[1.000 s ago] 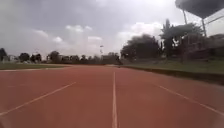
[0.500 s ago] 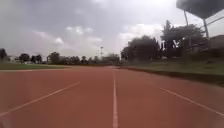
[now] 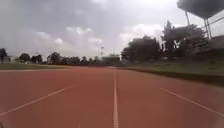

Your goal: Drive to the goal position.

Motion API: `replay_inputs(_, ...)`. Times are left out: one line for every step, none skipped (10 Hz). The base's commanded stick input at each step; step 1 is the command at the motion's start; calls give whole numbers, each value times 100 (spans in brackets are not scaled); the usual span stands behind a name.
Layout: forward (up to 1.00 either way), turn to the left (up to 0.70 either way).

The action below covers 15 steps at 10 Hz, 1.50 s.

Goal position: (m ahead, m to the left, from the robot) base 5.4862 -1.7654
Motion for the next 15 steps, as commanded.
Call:
replay_inputs(45,0)
replay_inputs(45,0)
replay_inputs(45,0)
replay_inputs(45,0)
replay_inputs(45,0)
replay_inputs(45,0)
replay_inputs(45,0)
replay_inputs(45,0)
replay_inputs(45,0)
replay_inputs(45,0)
replay_inputs(45,0)
replay_inputs(45,0)
replay_inputs(45,0)
replay_inputs(45,0)
replay_inputs(45,0)
